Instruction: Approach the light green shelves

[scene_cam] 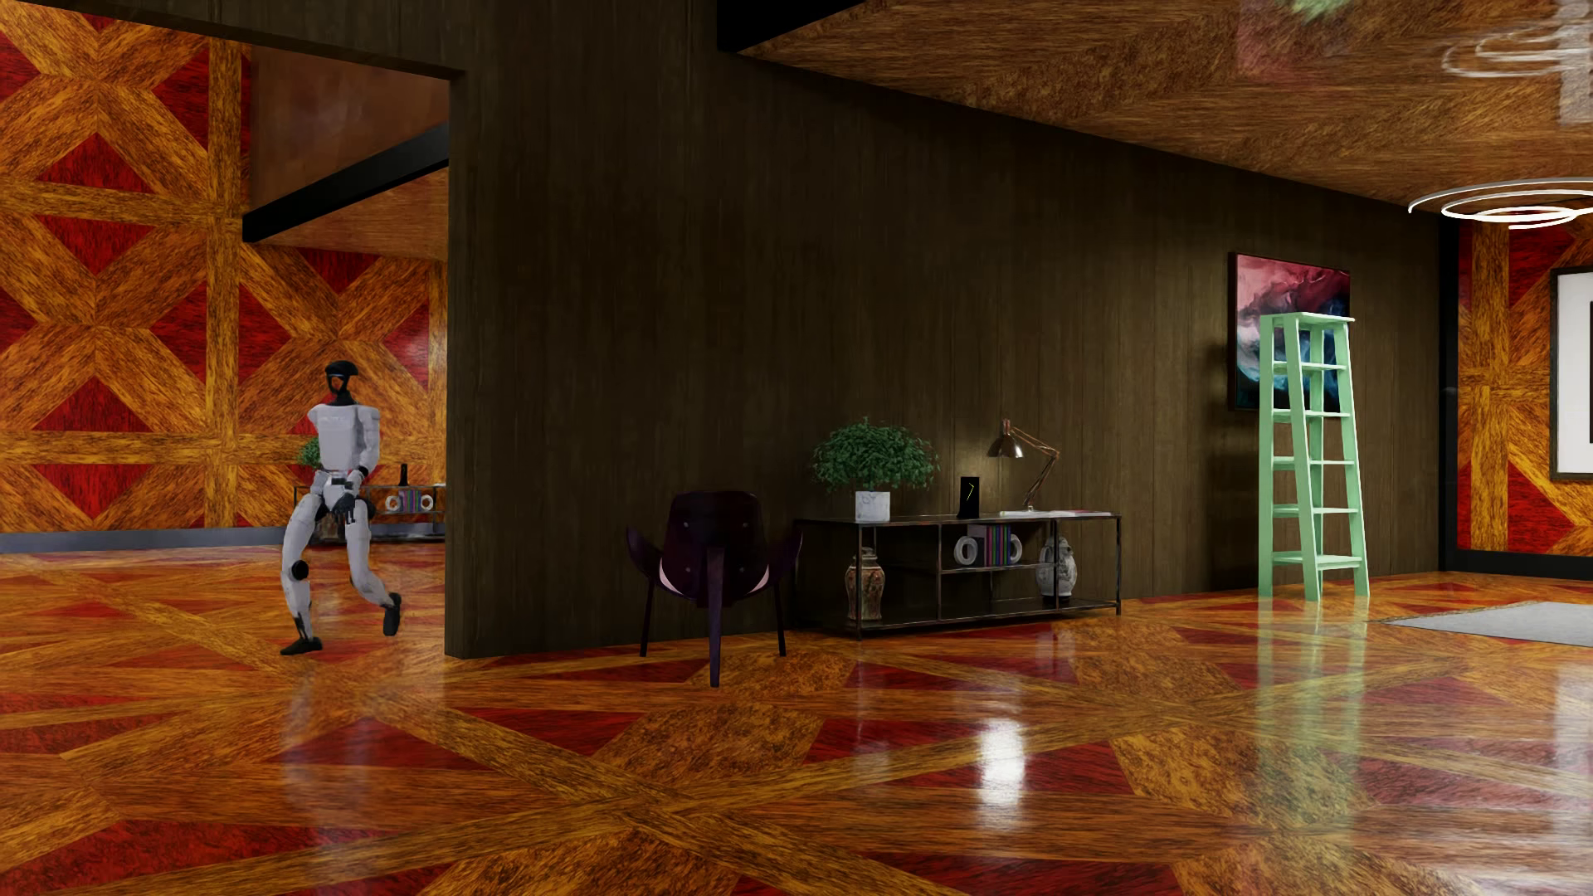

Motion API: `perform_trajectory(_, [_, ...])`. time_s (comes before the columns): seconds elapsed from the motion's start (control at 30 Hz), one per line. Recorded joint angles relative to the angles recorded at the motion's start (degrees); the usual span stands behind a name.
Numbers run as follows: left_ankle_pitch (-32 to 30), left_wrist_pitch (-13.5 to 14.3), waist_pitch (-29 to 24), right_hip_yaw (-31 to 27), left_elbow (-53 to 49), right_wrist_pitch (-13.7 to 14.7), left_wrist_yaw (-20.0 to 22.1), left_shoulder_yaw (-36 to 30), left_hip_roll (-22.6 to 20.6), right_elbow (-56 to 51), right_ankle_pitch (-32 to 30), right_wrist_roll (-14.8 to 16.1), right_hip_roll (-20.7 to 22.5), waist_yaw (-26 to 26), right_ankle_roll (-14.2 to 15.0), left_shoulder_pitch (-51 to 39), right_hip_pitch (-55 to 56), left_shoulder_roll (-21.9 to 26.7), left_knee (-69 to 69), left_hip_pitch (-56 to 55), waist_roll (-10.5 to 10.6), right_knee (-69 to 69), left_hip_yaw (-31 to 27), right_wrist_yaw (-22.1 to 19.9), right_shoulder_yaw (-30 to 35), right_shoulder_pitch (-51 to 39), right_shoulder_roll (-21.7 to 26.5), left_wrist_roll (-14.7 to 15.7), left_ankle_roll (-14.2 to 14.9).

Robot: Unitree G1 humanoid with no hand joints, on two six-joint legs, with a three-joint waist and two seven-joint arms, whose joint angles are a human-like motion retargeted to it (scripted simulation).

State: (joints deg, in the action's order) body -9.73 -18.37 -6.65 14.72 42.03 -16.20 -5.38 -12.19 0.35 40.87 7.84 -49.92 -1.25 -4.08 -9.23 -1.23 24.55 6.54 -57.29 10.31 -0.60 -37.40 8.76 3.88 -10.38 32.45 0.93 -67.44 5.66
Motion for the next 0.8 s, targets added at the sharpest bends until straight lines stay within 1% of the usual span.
perform_trajectory(0.03, [1.77, -2.2, -0.18, 0.85, 6.45, 0.18, -2.42, -1.33, 3.54, 0.05, 2.57, -0.27, 0.45, 0.32, 0.68, 0.6, -2.81, 0.56, -9.55, -6.05, 1.1, 0.01, -0.12, -0.41, 0.54, -3.52, -0.81, -3.5, -1.52])
perform_trajectory(0.07, [6.02, -2.58, -0.39, 1.13, 10.48, 0.46, -4.29, -2.82, 5.76, 0.24, 4.53, -1.26, 0.97, 1.03, 1.23, 2.37, -6.05, 1.4, -16.25, -12.16, 2.1, 0.82, -0.73, -0.45, 1.73, -7.77, -0.77, -7.2, -4.18])
perform_trajectory(0.1, [8.41, -1.89, -0.58, 0.83, 11.59, 0.67, -4.67, -3.23, 7.5, 0.32, 6.03, -2.72, 1.68, 2.03, 1.82, 5.14, -9.34, 2.32, -20.54, -18.22, 2.9, 2.35, -1.26, -1.1, 3.2, -12.58, -0.36, -9.94, -4.7])
perform_trajectory(0.13, [9.18, -0.97, -0.77, 0.22, 9.75, 1.48, -3.69, -0.62, 9.27, 0.86, 7.3, -3.68, 2.7, 3.21, 2.37, 9.31, -12.67, 3.05, -21.91, -23.89, 3.54, 4.18, -1.66, -1.89, 4.2, -17.53, 0.18, -9.64, -5.72])
perform_trajectory(0.17, [9.64, -0.3, -0.9, -0.76, 6.62, 2.46, -2.4, 4.1, 10.53, 1.44, 8.31, -4.02, 3.59, 4.48, 2.84, 13.92, -16.04, 2.52, -20.26, -29.05, 4.03, 6.4, -1.55, -2.42, 5.18, -23.03, 0.65, -6.88, -7.48])
perform_trajectory(0.2, [11.38, 0.17, -1.05, -1.91, 3.07, 3.35, -1.61, 9.94, 11.4, 1.78, 9.33, -4.1, 4.44, 5.71, 3.22, 18.76, -19.09, 1.6, -16.08, -33.51, 4.4, 8.42, -1.2, -2.71, 6.36, -28.47, 1.14, -2.47, -8.19])
perform_trajectory(0.23, [12.46, 0.2, -1.22, -2.97, -0.06, 4.25, -1.13, 15.8, 12.88, 1.61, 10.63, -4.25, 5.11, 6.85, 3.61, 22.89, -21.81, 0.13, -9.24, -37.01, 4.73, 9.94, 0.5, -3.18, 7.81, -33.65, 1.72, 2.63, -9.47])
perform_trajectory(0.27, [12.0, -0.25, -1.35, -3.99, -2.37, 5.27, -0.9, 20.42, 13.58, 1.2, 11.83, -4.42, 5.45, 7.87, 4.06, 26.23, -24.6, -1.38, 0.61, -39.07, 5.05, 11.71, 2.91, -3.47, 9.38, -38.35, 2.44, 6.72, -9.36])
perform_trajectory(0.3, [10.18, -1.06, -1.42, -4.66, -3.47, 5.76, -0.51, 23.39, 14.05, 0.56, 12.88, -4.42, 5.98, 8.62, 4.5, 28.43, -27.35, -2.37, 13.68, -39.46, 5.4, 13.71, 7.04, -4.03, 10.66, -42.56, 3.01, 8.98, -9.57])
perform_trajectory(0.33, [8.57, -1.74, -1.41, -5.02, -3.56, 6.21, -0.57, 24.34, 12.03, -0.42, 13.6, -4.03, 6.52, 9.16, 5.04, 29.76, -30.46, -2.49, 28.67, -39.14, 5.67, 16.36, 9.08, -4.75, 11.59, -45.9, 3.38, 8.68, -7.3])
perform_trajectory(0.37, [8.74, -2.69, -1.36, -5.1, -2.9, 6.99, -1.16, 24.04, 7.87, -1.76, 14.32, -2.68, 6.78, 9.59, 5.83, 30.39, -34.01, -1.86, 42.77, -38.89, 5.7, 19.46, 5.6, -5.13, 11.86, -48.18, 3.5, 6.12, -2.41])
perform_trajectory(0.4, [10.76, -2.24, -1.38, -4.92, -1.47, 7.64, -2.08, 22.7, 4.74, -3.38, 15.08, -1.49, 6.83, 9.9, 6.78, 30.16, -37.38, -0.52, 49.6, -39.74, 5.52, 21.59, -0.14, -5.69, 12.0, -49.58, 3.74, 2.25, -2.86])
perform_trajectory(0.43, [11.17, -2.29, -1.35, -3.74, 0.41, 8.09, -2.54, 21.47, 4.0, -5.06, 16.14, -0.89, 6.95, 9.76, 7.38, 29.2, -40.1, 1.27, 49.16, -40.31, 5.49, 21.68, 1.86, -6.85, 12.33, -49.75, 4.11, -2.28, -1.11])
perform_trajectory(0.47, [8.15, -3.07, -1.39, -2.6, 2.12, 8.67, -1.9, 20.61, 4.27, -6.61, 16.57, -0.12, 6.7, 9.66, 7.56, 27.44, -42.51, 2.72, 44.56, -40.35, 5.3, 21.04, 5.93, -7.98, 12.63, -48.96, 4.43, -6.74, -4.73])
perform_trajectory(0.5, [7.52, -4.18, -1.56, -2.27, 2.21, 9.87, -0.02, 22.34, 4.5, -7.78, 15.13, 0.22, 5.66, 9.84, 7.89, 25.21, -44.61, 2.47, 39.56, -40.41, 4.72, 18.95, 8.39, -7.74, 13.6, -47.61, 4.91, -7.94, -10.78])
perform_trajectory(0.53, [3.69, -5.72, -1.72, -2.06, 0.28, 9.63, 2.81, 26.9, 5.03, -8.29, 11.17, -0.14, 4.04, 10.23, 8.39, 23.11, -45.66, 0.99, 36.0, -39.07, 3.85, 14.9, 10.26, -8.52, 14.5, -45.57, 4.96, -5.11, -12.54])
perform_trajectory(0.57, [2.97, -6.7, -1.97, -2.19, -2.25, 9.65, 5.29, 31.41, 4.92, -7.93, 5.73, -0.75, 2.01, 10.67, 6.62, 20.77, -44.79, -0.63, 31.78, -38.21, 2.73, 8.03, 11.29, -8.61, 15.45, -42.95, 5.13, -0.63, -14.13])
perform_trajectory(0.6, [5.59, -7.29, -2.3, -1.98, -4.61, 8.89, 6.91, 35.42, 4.21, -6.67, 0.05, -1.65, -0.81, 10.97, 7.86, 17.7, -41.48, -2.3, 27.96, -37.36, 1.56, -3.14, 11.84, -7.67, 15.98, -40.17, 5.46, 5.15, -15.83])
perform_trajectory(0.63, [8.66, -7.1, -2.59, -1.55, -5.64, 7.35, 7.62, 37.1, 2.71, -4.78, -6.91, -1.95, -4.69, 10.96, 9.59, 14.33, -36.69, -3.21, 25.86, -35.56, 0.42, -15.66, 11.99, -6.3, 15.61, -37.13, 5.51, 9.63, -16.35])
perform_trajectory(0.67, [11.34, -6.68, -2.8, -2.36, -4.83, 5.94, 7.52, 35.98, 0.64, -2.26, -10.71, -2.31, -7.77, 10.53, 10.16, 10.62, -31.45, -3.09, 25.4, -32.81, -0.73, -26.56, 11.62, -4.48, 15.09, -34.12, 5.57, 11.4, -16.16])
perform_trajectory(0.7, [13.46, -5.39, -2.92, -3.53, -2.46, 4.7, 7.17, 33.56, -1.52, 0.53, -7.9, -2.49, -9.84, 9.77, 7.53, 6.91, -25.95, -2.43, 26.17, -29.35, -1.73, -34.72, 10.71, -2.56, 14.24, -30.69, 6.02, 10.31, -15.94])
perform_trajectory(0.73, [15.01, -3.99, -2.97, -5.19, 0.26, 2.43, 6.29, 28.53, -3.5, 3.26, -5.49, -3.0, -11.2, 8.8, 7.05, 2.36, -20.23, -1.65, 27.78, -25.59, -2.49, -40.51, 9.51, -1.1, 13.39, -27.52, 5.67, 6.84, -15.54])
perform_trajectory(0.77, [15.99, -0.76, -2.93, -6.57, 1.45, 0.97, 5.81, 22.84, -5.48, 5.56, -4.98, -3.47, -12.6, 7.68, 6.15, -1.62, -14.73, -0.78, 30.28, -21.48, -3.04, -43.62, 7.94, -0.2, 12.09, -24.72, 5.56, 2.81, -15.16])
perform_trajectory(0.8, [17.06, 2.67, -2.81, -7.77, 1.34, -0.13, 5.8, 17.63, -7.1, 6.85, -5.89, -3.81, -13.58, 6.4, 5.17, -5.23, -9.68, -0.41, 32.49, -17.56, -3.41, -43.9, 6.04, 0.63, 10.49, -21.41, 5.48, -0.59, -14.76])
